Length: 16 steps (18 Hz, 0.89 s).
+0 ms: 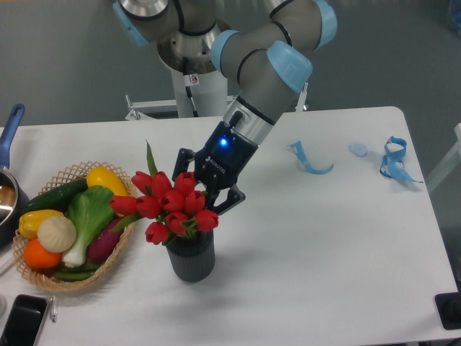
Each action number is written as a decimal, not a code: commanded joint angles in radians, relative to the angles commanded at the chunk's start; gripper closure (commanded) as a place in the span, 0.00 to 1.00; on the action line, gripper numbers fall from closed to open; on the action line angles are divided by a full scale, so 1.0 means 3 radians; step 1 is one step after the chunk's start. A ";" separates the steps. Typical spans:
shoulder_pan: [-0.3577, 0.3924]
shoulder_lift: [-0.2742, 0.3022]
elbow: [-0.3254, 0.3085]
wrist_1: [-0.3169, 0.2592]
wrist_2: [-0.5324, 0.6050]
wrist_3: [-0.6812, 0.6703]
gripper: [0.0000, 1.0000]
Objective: Pick up the flowers from the vase
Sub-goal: 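Lift the gripped tulips up out of the grey vase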
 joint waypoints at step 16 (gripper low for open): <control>0.0046 0.0240 0.0194 -0.0005 -0.0077 -0.0414 0.52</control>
